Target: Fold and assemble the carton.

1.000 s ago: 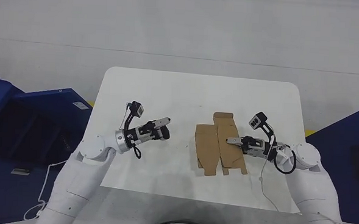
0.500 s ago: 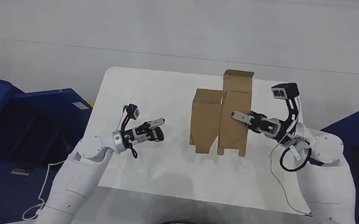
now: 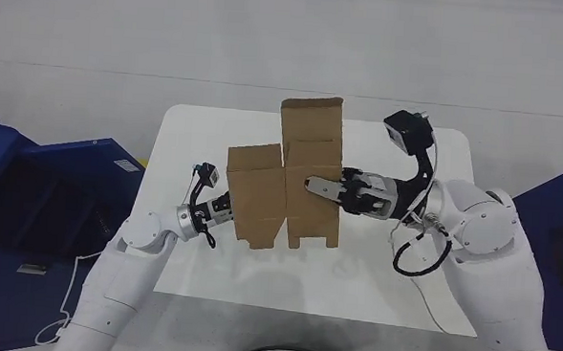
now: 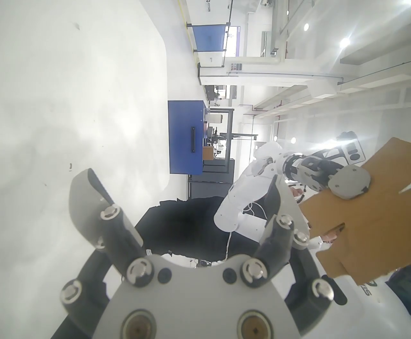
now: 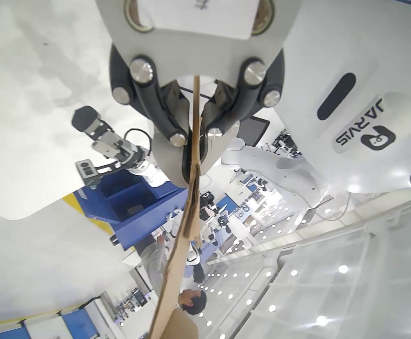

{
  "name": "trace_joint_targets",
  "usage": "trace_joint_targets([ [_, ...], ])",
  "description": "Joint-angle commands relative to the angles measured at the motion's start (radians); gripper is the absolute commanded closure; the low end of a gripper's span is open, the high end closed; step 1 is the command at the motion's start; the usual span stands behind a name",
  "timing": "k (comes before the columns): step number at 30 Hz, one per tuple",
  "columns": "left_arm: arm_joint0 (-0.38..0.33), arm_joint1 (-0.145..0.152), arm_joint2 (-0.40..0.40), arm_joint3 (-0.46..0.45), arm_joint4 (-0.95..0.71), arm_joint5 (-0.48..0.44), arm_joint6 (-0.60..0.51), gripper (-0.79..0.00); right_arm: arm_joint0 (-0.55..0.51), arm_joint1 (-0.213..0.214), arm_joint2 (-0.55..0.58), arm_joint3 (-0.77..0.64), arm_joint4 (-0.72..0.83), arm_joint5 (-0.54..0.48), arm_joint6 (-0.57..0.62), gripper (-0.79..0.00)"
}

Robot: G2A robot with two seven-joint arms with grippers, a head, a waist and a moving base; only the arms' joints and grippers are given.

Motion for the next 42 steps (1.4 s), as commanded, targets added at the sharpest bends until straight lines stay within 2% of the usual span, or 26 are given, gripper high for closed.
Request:
trace_joint_targets([
  [1,0.0,0.0,0.0,0.0,0.0,0.0,0.0,-0.785,-0.004,0.001,-0.007,0.002,0.042,0.002,0.003,0.0],
  [3,0.0,0.0,0.0,0.0,0.0,0.0,0.0,-0.785,-0.013,0.0,-0.025,0.02,0.177,0.053,0.032,0.0],
  [10,0.0,0.0,0.0,0.0,0.0,0.0,0.0,-0.785,0.007,-0.016,-0.114,0.182,0.818,0.397,0.168,0.0],
  [15,0.0,0.0,0.0,0.0,0.0,0.0,0.0,-0.785,0.002,-0.051,-0.246,0.291,1.285,0.675,0.181,0.0],
  [18,0.0,0.0,0.0,0.0,0.0,0.0,0.0,-0.785,-0.014,-0.075,-0.317,0.337,1.563,0.818,0.135,0.0],
  [24,0.0,0.0,0.0,0.0,0.0,0.0,0.0,-0.785,-0.015,-0.115,-0.407,0.382,1.785,0.915,0.187,0.0],
  [29,0.0,0.0,0.0,0.0,0.0,0.0,0.0,-0.785,0.015,-0.135,-0.411,0.412,1.803,0.929,0.22,0.0],
  [31,0.0,0.0,0.0,0.0,0.0,0.0,0.0,-0.785,0.023,-0.137,-0.402,0.416,1.742,0.903,0.226,0.0],
  [33,0.0,0.0,0.0,0.0,0.0,0.0,0.0,-0.785,0.033,-0.137,-0.379,0.414,1.638,0.833,0.251,0.0],
  [36,0.0,0.0,0.0,0.0,0.0,0.0,0.0,-0.785,0.066,-0.128,-0.313,0.417,1.388,0.644,0.258,0.0],
  [39,0.0,0.0,0.0,0.0,0.0,0.0,0.0,-0.785,0.087,-0.113,-0.233,0.403,1.079,0.397,0.249,0.0],
  [42,0.0,0.0,0.0,0.0,0.0,0.0,0.0,-0.785,0.095,-0.097,-0.152,0.371,0.818,0.221,0.183,0.0],
])
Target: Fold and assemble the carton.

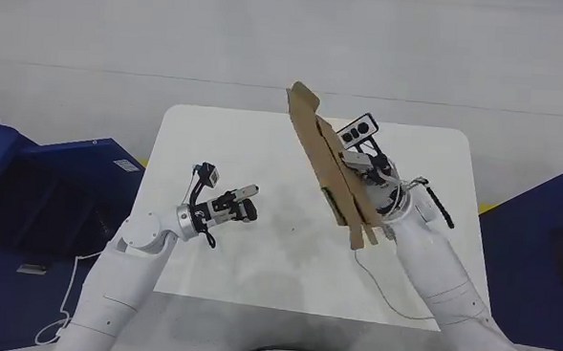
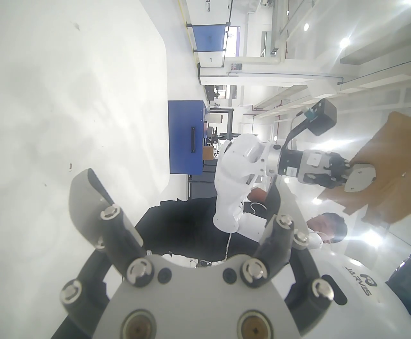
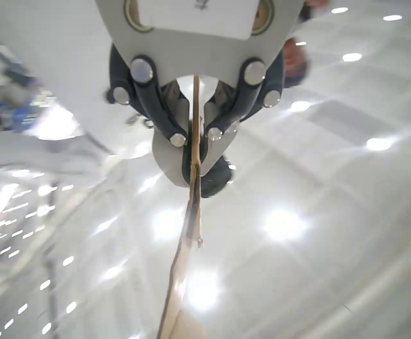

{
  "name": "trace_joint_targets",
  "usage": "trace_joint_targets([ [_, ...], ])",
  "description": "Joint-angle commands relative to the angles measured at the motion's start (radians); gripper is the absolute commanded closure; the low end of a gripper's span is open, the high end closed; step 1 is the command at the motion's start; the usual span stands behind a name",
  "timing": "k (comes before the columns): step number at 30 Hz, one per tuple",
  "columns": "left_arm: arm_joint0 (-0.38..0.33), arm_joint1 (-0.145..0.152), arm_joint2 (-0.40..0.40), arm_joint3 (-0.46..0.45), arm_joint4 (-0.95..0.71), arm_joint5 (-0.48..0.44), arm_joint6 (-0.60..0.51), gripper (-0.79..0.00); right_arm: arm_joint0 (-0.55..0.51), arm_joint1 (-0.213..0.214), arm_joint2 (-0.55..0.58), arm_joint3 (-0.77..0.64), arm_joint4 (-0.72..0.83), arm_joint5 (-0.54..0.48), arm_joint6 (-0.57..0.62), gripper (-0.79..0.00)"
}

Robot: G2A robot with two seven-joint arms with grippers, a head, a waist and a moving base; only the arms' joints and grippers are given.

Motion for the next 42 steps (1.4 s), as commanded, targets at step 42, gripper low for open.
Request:
trace_joint_targets([
  [42,0.0,0.0,0.0,0.0,0.0,0.0,0.0,-0.785,-0.294,0.099,0.297,-0.766,-3.152,-0.413,-1.071,0.0],
])
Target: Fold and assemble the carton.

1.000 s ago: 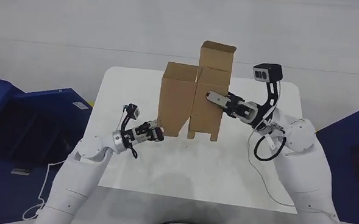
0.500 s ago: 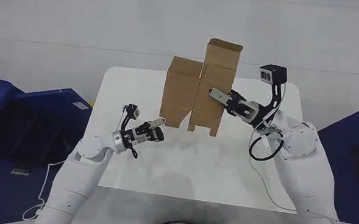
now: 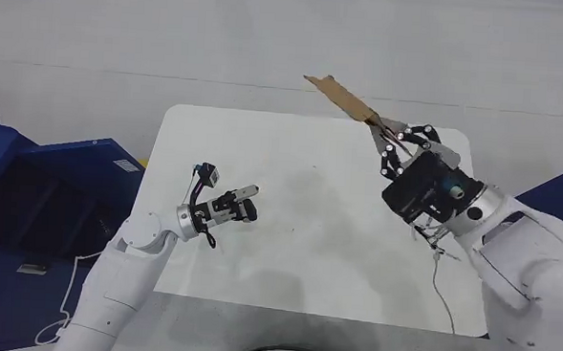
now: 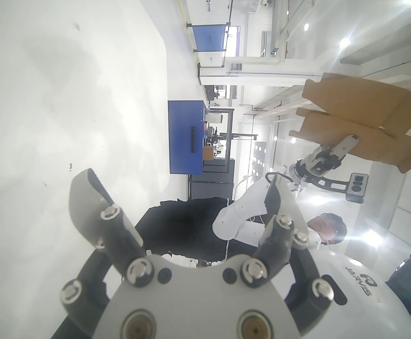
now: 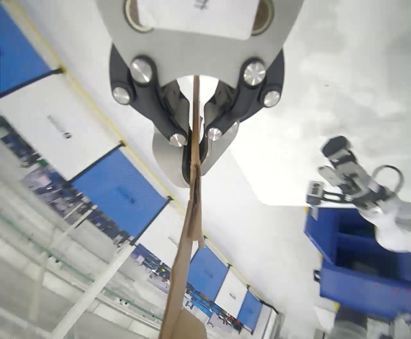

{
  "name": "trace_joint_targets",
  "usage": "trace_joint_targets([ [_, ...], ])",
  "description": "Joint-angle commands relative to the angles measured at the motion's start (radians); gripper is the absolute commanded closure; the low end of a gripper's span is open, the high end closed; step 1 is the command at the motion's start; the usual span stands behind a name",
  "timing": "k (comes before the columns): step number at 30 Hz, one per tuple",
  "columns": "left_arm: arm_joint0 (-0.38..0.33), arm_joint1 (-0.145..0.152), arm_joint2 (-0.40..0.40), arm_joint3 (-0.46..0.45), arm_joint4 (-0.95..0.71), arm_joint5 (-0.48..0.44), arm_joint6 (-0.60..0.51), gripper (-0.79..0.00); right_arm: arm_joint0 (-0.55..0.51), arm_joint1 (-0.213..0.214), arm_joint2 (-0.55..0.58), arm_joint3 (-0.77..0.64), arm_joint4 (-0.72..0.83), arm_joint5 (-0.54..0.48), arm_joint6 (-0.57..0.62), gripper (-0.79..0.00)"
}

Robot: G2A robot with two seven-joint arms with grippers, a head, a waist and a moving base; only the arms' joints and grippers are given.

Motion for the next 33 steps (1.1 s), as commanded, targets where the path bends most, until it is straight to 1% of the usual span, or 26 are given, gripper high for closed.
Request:
trace_joint_targets([
  [1,0.0,0.0,0.0,0.0,0.0,0.0,0.0,-0.785,-0.05,0.008,-0.099,-0.001,-0.444,0.12,-0.178,0.0],
  [2,0.0,0.0,0.0,0.0,0.0,0.0,0.0,-0.785,-0.087,0.012,-0.144,-0.001,-0.596,0.184,-0.232,0.0],
  [3,0.0,0.0,0.0,0.0,0.0,0.0,0.0,-0.785,-0.13,0.017,-0.183,-0.001,-0.744,0.265,-0.261,0.0],
  [5,0.0,0.0,0.0,0.0,0.0,0.0,0.0,-0.785,-0.227,0.023,-0.254,-0.001,-0.973,0.418,-0.285,0.0],
  [6,0.0,0.0,0.0,0.0,0.0,0.0,0.0,-0.785,-0.267,0.026,-0.276,-0.001,-1.07,0.476,-0.282,0.0],
  [9,0.0,0.0,0.0,0.0,0.0,0.0,0.0,-0.785,-0.365,0.033,-0.323,-0.001,-1.313,0.594,-0.251,0.0],
  [10,0.0,0.0,0.0,0.0,0.0,0.0,0.0,-0.785,-0.392,0.036,-0.328,-0.001,-1.402,0.617,-0.23,0.0],
  [11,0.0,0.0,0.0,0.0,0.0,0.0,0.0,-0.785,-0.41,0.041,-0.324,0.003,-1.432,0.626,-0.216,0.0],
  [16,0.0,0.0,0.0,0.0,0.0,0.0,0.0,-0.785,-0.42,0.09,-0.253,0.06,-1.432,0.689,-0.232,0.0],
  [20,0.0,0.0,0.0,0.0,0.0,0.0,0.0,-0.785,-0.437,0.129,-0.221,0.057,-1.432,0.688,-0.216,0.0],
  [22,0.0,0.0,0.0,0.0,0.0,0.0,0.0,-0.785,-0.454,0.144,-0.232,0.04,-1.432,0.678,-0.212,0.0],
  [25,0.0,0.0,0.0,0.0,0.0,0.0,0.0,-0.785,-0.487,0.15,-0.277,-0.001,-1.423,0.666,-0.18,0.0],
  [27,0.0,0.0,0.0,0.0,0.0,0.0,0.0,-0.785,-0.475,0.141,-0.308,-0.001,-1.35,0.722,-0.157,0.0],
  [29,0.0,0.0,0.0,0.0,0.0,0.0,0.0,-0.785,-0.456,0.135,-0.328,-0.001,-1.263,0.749,-0.185,0.0],
  [31,0.0,0.0,0.0,0.0,0.0,0.0,0.0,-0.785,-0.429,0.13,-0.339,-0.001,-1.1,0.777,-0.246,0.0],
  [33,0.0,0.0,0.0,0.0,0.0,0.0,0.0,-0.785,-0.396,0.127,-0.323,-0.001,-0.926,0.771,-0.311,0.0],
])
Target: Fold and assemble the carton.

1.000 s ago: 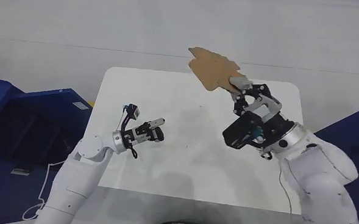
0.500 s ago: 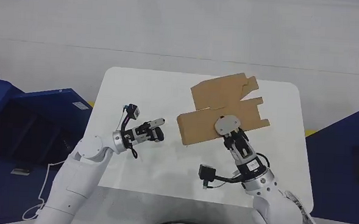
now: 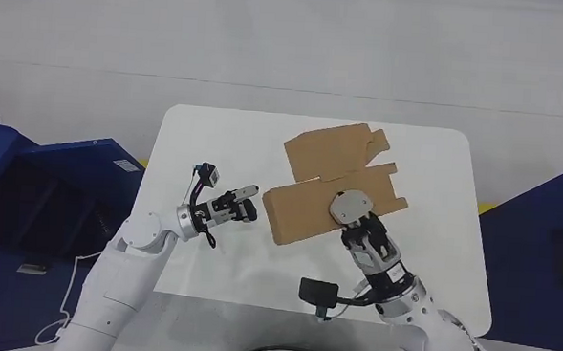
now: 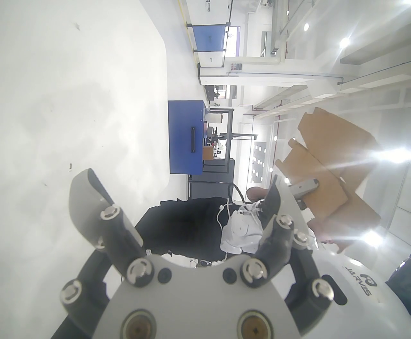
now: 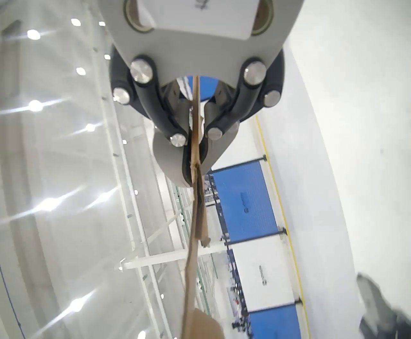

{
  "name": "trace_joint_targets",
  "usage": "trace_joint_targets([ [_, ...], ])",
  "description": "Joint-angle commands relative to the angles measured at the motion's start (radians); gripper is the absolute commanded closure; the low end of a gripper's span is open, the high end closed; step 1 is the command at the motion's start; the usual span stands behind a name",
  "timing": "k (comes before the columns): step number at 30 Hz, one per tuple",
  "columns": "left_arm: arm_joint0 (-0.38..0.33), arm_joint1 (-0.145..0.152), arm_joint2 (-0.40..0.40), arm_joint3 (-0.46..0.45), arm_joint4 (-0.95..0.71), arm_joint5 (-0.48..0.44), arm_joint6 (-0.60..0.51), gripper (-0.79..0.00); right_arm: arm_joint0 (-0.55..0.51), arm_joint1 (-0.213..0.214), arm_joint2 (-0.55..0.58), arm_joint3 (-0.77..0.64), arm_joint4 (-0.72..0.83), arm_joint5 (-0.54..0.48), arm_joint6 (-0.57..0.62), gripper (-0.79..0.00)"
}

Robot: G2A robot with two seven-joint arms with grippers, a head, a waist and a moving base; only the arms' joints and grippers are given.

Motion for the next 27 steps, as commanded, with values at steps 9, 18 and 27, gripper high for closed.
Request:
trace_joint_targets([
  [9,0.0,0.0,0.0,0.0,0.0,0.0,0.0,-0.785,0.186,0.018,0.381,0.0,1.42,-0.694,-0.227,0.0],
  [18,0.0,0.0,0.0,0.0,0.0,0.0,0.0,-0.785,0.212,0.064,0.43,0.118,2.444,-0.986,0.302,0.0],
  [27,0.0,0.0,0.0,0.0,0.0,0.0,0.0,-0.785,0.463,0.072,0.172,0.438,3.013,-0.923,0.698,0.0],
])
